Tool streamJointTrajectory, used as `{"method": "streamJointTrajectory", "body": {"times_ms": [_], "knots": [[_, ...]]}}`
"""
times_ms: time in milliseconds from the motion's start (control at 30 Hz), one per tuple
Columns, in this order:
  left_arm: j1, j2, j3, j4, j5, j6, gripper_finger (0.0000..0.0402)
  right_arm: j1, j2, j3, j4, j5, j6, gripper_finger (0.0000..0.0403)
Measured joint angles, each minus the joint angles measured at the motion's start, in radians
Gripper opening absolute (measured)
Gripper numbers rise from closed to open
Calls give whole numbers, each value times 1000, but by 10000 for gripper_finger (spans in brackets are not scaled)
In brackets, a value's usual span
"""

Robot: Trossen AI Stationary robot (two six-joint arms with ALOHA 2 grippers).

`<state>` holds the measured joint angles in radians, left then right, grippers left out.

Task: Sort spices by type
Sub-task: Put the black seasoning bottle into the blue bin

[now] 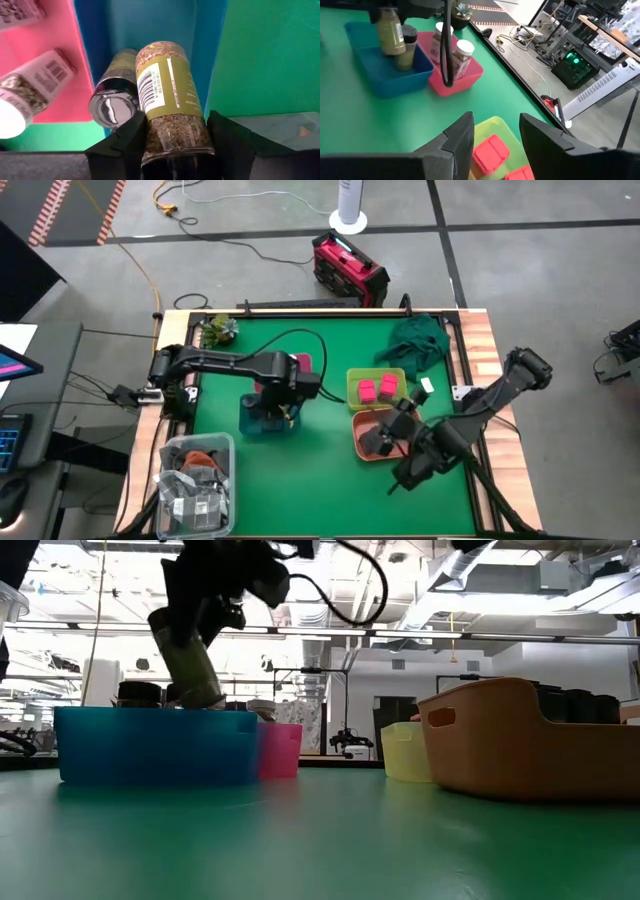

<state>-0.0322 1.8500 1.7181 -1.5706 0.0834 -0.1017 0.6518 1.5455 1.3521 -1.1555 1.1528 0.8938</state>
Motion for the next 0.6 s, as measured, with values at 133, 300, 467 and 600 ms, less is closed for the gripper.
{"method": "streamJointTrajectory", "body": {"times_ms": [133, 300, 467, 600], "knots": [[1, 0, -43, -1, 1, 17, 185, 45, 0, 0, -102, 6, 137, 185], [1, 0, -92, -2, -6, 17, 185, 72, 0, 0, -139, 45, 214, 185], [-8, 0, -103, -1, -9, 6, 185, 73, 0, 0, -122, 49, 216, 185], [-19, 0, -103, -1, -12, 0, 185, 72, 0, 0, -116, 50, 216, 185]]}}
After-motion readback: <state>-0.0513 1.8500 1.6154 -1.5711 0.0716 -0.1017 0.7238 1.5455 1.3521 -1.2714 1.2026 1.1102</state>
